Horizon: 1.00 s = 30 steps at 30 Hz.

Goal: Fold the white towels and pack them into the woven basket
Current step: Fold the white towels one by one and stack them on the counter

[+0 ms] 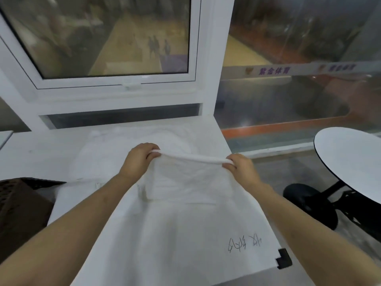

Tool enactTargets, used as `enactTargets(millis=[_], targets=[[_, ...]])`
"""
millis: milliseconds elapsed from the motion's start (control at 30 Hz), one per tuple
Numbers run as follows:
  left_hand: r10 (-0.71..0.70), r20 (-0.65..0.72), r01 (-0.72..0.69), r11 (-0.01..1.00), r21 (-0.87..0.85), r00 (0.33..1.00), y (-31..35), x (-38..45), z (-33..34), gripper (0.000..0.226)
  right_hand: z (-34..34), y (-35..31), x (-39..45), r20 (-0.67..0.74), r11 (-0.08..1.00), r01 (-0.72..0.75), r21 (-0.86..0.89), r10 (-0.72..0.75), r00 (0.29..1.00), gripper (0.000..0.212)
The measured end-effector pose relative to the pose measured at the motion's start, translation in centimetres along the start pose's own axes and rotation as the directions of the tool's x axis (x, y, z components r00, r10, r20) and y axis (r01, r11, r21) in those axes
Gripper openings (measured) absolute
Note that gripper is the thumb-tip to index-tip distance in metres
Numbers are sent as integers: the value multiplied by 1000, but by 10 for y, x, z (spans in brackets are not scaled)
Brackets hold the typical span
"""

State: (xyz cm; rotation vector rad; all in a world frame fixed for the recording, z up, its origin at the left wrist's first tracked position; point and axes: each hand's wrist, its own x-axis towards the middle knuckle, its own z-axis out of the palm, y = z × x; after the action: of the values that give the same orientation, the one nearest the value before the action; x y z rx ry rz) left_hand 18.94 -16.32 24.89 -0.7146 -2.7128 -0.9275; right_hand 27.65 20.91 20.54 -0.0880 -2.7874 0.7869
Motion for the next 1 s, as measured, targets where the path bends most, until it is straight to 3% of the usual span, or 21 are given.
enactTargets(millis=[167,300,400,467,567,667,767,833,933,1000], targets=[[29,-63,-26,998,60,998,0,38,-34,15,-34,-28,50,-158,999,24,40,-18,987,8],[83,-194,-69,994,80,977,3,46,-48,12,-52,-37,66,-289,995,103,1,-99,952,8],[130,-232,-113,990,85,964,-2,33,-40,9,-53,-31,51,-307,992,118,-35,-123,944,7],[150,-192,-138,988,74,970,-9,13,-26,9,-44,-21,28,-252,988,135,-69,-148,956,6],[157,-86,-158,988,3,984,-27,-33,7,11,-22,3,-15,-58,985,160,-64,-164,985,10],[99,66,-93,991,-96,993,-48,-90,46,32,2,24,-61,208,999,41,-14,-37,977,12],[39,191,-13,991,-135,981,-57,-141,78,44,25,41,-102,402,995,-82,-48,95,911,8],[-14,251,50,989,-139,968,-58,-165,93,37,33,48,-120,467,989,-137,-52,145,872,5],[-99,315,151,978,-143,944,-55,-180,106,5,36,54,-130,509,983,-175,-50,176,842,12],[-139,323,195,970,-148,936,-53,-181,112,12,38,56,-128,533,981,-188,-45,183,826,8]])
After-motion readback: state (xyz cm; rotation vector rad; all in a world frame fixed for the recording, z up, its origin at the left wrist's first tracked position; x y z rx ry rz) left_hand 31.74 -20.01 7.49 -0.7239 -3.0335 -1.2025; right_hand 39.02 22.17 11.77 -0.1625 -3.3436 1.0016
